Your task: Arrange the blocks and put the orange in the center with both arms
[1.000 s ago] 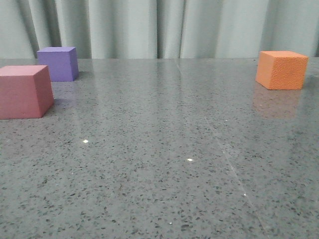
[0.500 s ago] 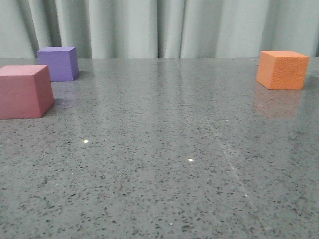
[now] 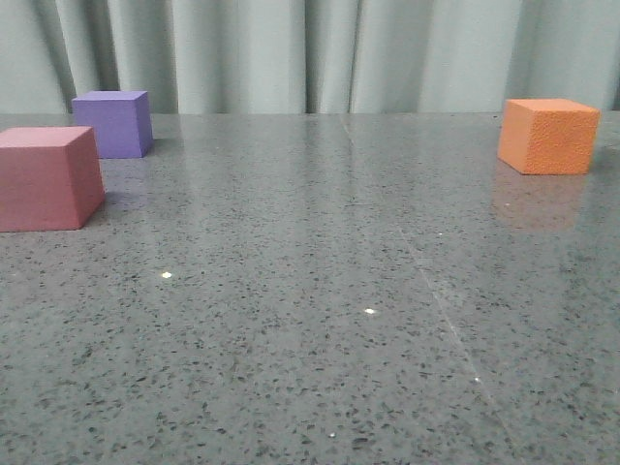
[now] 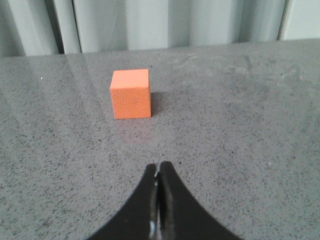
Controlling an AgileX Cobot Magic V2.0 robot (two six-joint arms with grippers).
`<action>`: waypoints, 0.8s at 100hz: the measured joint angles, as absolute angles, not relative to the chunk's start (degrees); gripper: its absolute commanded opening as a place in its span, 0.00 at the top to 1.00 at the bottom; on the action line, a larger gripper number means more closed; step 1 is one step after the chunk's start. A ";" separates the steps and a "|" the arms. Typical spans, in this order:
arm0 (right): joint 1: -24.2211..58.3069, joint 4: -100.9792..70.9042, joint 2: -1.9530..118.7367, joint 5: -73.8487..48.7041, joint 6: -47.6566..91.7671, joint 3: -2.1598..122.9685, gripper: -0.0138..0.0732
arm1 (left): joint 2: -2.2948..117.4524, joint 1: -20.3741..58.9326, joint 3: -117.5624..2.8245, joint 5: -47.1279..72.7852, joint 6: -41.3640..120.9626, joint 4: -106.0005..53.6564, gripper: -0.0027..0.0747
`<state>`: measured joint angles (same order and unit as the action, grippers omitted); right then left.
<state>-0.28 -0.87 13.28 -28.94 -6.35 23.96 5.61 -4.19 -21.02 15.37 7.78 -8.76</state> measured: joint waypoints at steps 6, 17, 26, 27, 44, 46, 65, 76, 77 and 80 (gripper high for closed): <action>-0.28 -1.07 15.91 -31.54 -6.35 27.62 0.98 | 8.62 -4.19 -24.16 17.68 7.78 -8.76 0.99; -0.28 -1.22 21.20 -35.48 -6.35 33.64 0.98 | 14.87 -4.19 -29.98 21.62 7.78 -8.87 0.99; -0.28 -1.36 25.44 -37.35 -6.35 37.71 0.98 | 19.75 -4.19 -34.08 23.25 7.78 -9.92 0.99; -0.28 -1.35 25.75 -37.37 -6.35 38.33 0.98 | 20.55 -4.19 -34.37 23.27 7.78 -9.95 0.99; -0.28 -1.48 32.25 -38.27 -6.35 43.83 0.98 | 29.72 -4.19 -40.33 24.90 7.78 -12.23 0.99; -0.28 -1.48 32.66 -38.26 -6.32 44.25 0.98 | 30.74 -4.19 -40.92 25.00 7.78 -12.37 0.99; -0.28 -1.48 36.42 -38.51 -6.32 45.76 0.77 | 37.98 -4.19 -44.56 27.44 7.78 -13.67 0.97; -0.28 -1.52 36.92 -38.88 -6.32 45.76 0.51 | 40.25 -4.19 -45.44 28.39 7.78 -13.90 0.84; -0.28 -1.52 36.92 -38.88 -6.32 45.76 0.47 | 40.33 -4.19 -45.44 28.39 7.78 -13.90 0.81; -0.28 -1.61 36.92 -38.88 -6.32 45.76 0.41 | 40.56 -4.19 -45.44 28.49 7.78 -13.90 0.75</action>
<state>-0.28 -1.61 36.92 -38.88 -6.32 45.76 40.56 -4.19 -45.44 28.49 7.78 -13.90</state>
